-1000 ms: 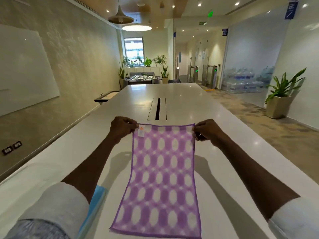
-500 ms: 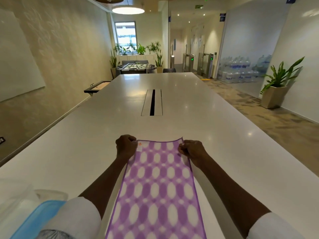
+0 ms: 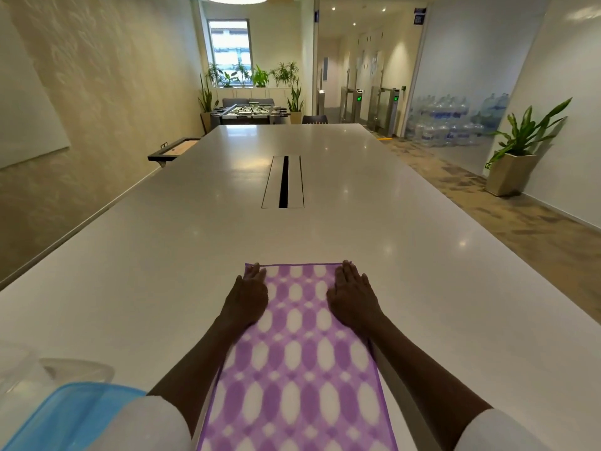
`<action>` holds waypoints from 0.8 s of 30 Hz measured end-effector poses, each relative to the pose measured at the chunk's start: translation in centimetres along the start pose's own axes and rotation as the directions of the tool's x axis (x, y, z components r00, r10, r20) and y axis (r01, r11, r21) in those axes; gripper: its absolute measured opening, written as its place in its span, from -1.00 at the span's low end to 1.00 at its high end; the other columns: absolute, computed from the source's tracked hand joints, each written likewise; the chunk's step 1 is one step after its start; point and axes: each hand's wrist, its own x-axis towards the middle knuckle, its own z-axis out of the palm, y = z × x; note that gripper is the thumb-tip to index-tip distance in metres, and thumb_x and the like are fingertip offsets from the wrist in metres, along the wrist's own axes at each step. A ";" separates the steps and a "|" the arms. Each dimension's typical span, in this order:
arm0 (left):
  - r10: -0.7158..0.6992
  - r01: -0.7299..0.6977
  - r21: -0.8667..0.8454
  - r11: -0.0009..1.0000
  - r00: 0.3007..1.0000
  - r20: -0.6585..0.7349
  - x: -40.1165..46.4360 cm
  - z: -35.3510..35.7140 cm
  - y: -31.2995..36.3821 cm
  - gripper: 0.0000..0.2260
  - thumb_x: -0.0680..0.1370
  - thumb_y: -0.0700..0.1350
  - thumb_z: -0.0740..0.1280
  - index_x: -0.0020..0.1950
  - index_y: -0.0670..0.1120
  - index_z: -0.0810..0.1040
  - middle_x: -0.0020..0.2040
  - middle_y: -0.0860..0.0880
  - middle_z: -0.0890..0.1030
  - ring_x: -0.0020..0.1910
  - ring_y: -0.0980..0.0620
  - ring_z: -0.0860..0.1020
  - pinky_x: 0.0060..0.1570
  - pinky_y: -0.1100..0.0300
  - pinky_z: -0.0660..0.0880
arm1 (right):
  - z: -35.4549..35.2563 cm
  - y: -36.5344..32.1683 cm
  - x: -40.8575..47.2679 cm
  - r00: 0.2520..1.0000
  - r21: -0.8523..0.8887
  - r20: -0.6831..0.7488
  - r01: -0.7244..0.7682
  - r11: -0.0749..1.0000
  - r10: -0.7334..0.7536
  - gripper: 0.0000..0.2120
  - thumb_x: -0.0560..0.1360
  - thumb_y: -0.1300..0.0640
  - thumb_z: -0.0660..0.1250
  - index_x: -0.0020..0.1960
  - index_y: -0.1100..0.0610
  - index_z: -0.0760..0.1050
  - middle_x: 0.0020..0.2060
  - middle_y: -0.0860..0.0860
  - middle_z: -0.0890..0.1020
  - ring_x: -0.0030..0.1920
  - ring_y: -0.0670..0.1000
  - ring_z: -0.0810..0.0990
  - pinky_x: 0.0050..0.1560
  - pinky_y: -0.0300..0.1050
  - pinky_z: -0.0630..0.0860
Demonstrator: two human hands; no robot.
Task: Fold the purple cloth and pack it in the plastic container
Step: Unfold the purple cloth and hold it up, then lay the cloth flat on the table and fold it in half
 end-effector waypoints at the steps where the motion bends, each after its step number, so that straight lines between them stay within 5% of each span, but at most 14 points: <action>1: 0.008 -0.008 0.029 1.000 1.000 0.022 0.1 0.2 -0.4 -0.62 0.59 -0.29 0.10 0.38 -0.37 0.37 0.48 -0.33 0.28 0.51 -0.25 0.22 0.35 -0.14 0.32 | -0.1 0.2 0.1 1.000 -0.004 0.020 -0.014 1.000 0.014 -0.36 0.62 -0.06 -0.01 0.57 0.24 -0.04 0.59 0.17 -0.02 0.59 0.09 -0.07 0.55 0.09 -0.10; 4: -0.047 0.031 0.156 0.987 0.994 0.095 0.4 0.2 -0.9 -0.54 0.63 -0.17 -0.02 0.53 -0.25 0.13 0.58 -0.25 0.07 0.57 -0.18 0.04 0.46 -0.14 0.13 | -0.4 0.8 0.3 0.997 -0.024 0.067 -0.025 0.999 0.027 -0.32 0.60 -0.13 -0.03 0.58 0.21 -0.09 0.59 0.13 -0.05 0.59 0.06 -0.10 0.56 0.08 -0.14; 8: -0.079 0.058 0.151 0.987 0.988 0.135 0.4 -0.2 -0.5 -0.53 0.64 -0.13 0.00 0.56 -0.16 0.08 0.59 -0.18 0.04 0.58 -0.12 0.01 0.51 -0.09 0.04 | -0.8 0.8 0.2 0.996 -0.046 0.087 -0.027 0.999 0.030 -0.32 0.61 -0.16 -0.05 0.59 0.19 -0.11 0.60 0.10 -0.09 0.59 0.03 -0.14 0.56 0.08 -0.18; 16: -0.121 0.125 -0.112 0.986 0.992 0.036 -3.1 -2.6 2.1 -0.55 0.65 -0.08 0.00 0.53 -0.18 0.15 0.58 -0.19 0.08 0.57 -0.20 0.01 0.50 -0.17 0.01 | -2.9 -0.4 -2.6 0.995 -0.033 0.090 0.041 0.999 -0.038 -0.35 0.66 -0.12 -0.06 0.57 0.23 -0.19 0.59 0.14 -0.16 0.58 0.08 -0.21 0.54 0.15 -0.15; 21: 0.010 -0.010 0.007 1.000 0.999 -0.033 -9.0 -2.3 4.8 -0.52 0.66 0.01 0.01 0.57 -0.07 0.07 0.60 -0.12 -0.01 0.58 -0.11 -0.08 0.52 -0.11 -0.06 | -1.9 -2.1 -8.4 0.990 -0.081 -0.004 0.142 0.987 -0.142 -0.36 0.62 -0.24 -0.12 0.59 0.03 -0.18 0.58 0.11 -0.19 0.57 0.15 -0.23 0.51 0.22 -0.19; 24: -0.021 0.012 0.102 0.995 0.996 0.083 -12.7 -1.1 5.7 -0.50 0.65 0.12 -0.07 0.58 0.04 -0.01 0.61 -0.08 -0.09 0.57 -0.12 -0.18 0.50 -0.14 -0.17 | 0.1 -2.9 -11.5 0.992 -0.103 0.030 0.121 0.987 -0.118 -0.33 0.55 -0.37 -0.23 0.57 -0.11 -0.17 0.57 0.06 -0.23 0.55 0.19 -0.28 0.47 0.30 -0.26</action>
